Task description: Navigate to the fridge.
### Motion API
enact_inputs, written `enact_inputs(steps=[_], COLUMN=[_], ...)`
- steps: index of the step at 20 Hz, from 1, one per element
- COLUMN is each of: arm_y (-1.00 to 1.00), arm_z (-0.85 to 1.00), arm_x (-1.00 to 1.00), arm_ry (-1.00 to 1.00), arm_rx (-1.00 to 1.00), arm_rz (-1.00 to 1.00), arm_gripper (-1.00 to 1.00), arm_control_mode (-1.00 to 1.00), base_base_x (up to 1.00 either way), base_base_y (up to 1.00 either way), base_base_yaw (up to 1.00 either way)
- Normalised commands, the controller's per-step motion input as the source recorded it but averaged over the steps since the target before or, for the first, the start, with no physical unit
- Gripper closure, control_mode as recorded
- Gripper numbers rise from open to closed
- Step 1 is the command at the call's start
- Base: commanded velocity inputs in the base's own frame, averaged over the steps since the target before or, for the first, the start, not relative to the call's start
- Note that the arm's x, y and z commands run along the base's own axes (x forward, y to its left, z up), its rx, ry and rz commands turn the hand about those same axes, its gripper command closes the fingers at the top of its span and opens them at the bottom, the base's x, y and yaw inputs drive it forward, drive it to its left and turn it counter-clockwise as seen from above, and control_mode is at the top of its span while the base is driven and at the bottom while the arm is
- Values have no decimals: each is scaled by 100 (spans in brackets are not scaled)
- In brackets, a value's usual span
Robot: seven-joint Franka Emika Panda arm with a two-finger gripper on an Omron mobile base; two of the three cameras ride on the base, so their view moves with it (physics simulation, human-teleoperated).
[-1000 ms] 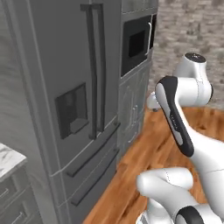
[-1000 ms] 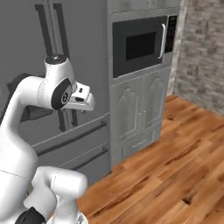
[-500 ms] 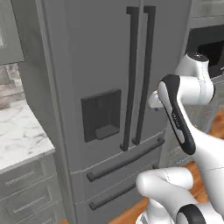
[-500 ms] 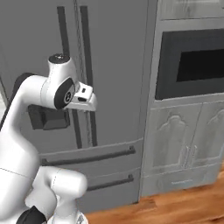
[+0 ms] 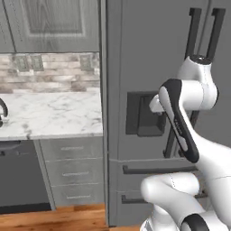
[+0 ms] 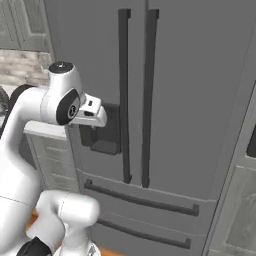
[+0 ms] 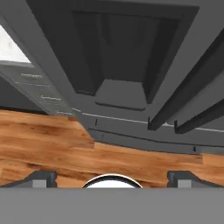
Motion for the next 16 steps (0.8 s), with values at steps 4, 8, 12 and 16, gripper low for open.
enact_inputs(steps=[4,8,12,16], arm_y=[0,0,0,-1], arm_z=[0,0,0,2], arm_x=[0,0,0,27], arm_ry=[0,0,0,-17], arm_rx=[0,0,0,1], arm_rz=[0,0,0,0], arm_gripper=[-100,-100,-100,-100], arm_control_mode=[100,100,100,-100], base_base_x=[22,3,16,24], base_base_y=[-99,-39,-5,0], base_base_yaw=[29,10,4,0])
